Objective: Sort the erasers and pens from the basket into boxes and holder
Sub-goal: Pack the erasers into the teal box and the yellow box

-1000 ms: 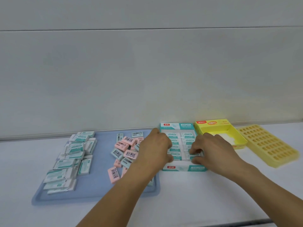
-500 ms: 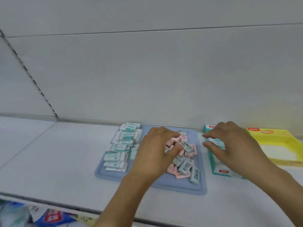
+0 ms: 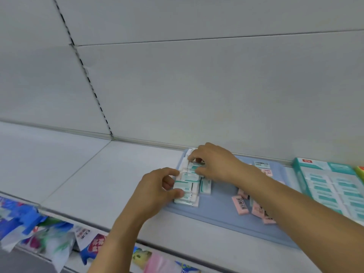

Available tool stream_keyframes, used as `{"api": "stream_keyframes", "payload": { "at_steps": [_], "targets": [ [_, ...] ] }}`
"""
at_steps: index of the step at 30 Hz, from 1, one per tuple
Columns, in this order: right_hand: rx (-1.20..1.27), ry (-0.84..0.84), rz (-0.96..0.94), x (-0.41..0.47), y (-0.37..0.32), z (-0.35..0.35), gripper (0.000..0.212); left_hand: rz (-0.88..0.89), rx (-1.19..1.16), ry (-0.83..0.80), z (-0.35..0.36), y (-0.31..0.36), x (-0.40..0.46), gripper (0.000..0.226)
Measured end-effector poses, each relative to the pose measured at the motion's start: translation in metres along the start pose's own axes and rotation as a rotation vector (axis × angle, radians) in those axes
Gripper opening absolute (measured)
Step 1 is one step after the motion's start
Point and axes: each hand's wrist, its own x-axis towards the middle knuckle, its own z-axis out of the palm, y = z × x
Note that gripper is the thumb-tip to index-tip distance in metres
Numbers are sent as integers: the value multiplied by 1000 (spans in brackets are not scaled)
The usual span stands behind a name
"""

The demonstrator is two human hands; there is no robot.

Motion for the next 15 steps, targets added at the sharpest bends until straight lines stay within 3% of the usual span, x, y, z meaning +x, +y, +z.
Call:
{"api": "stream_keyframes", "payload": {
  "at_steps": [5,8,11,15],
  "targets": [
    [40,93,50,-8,0,3,21,51,87,34,-5,-3,1,27],
    [496,172,241,-18,4,0,20,70,99,39,-4,3,2,34],
    [973,129,372,-38,9,-8,18,94,122,-27,-1,7,7,37],
    [1106,142,360,-67,20,-25,16,109,197,-18,-2,12,9,30]
  ]
}}
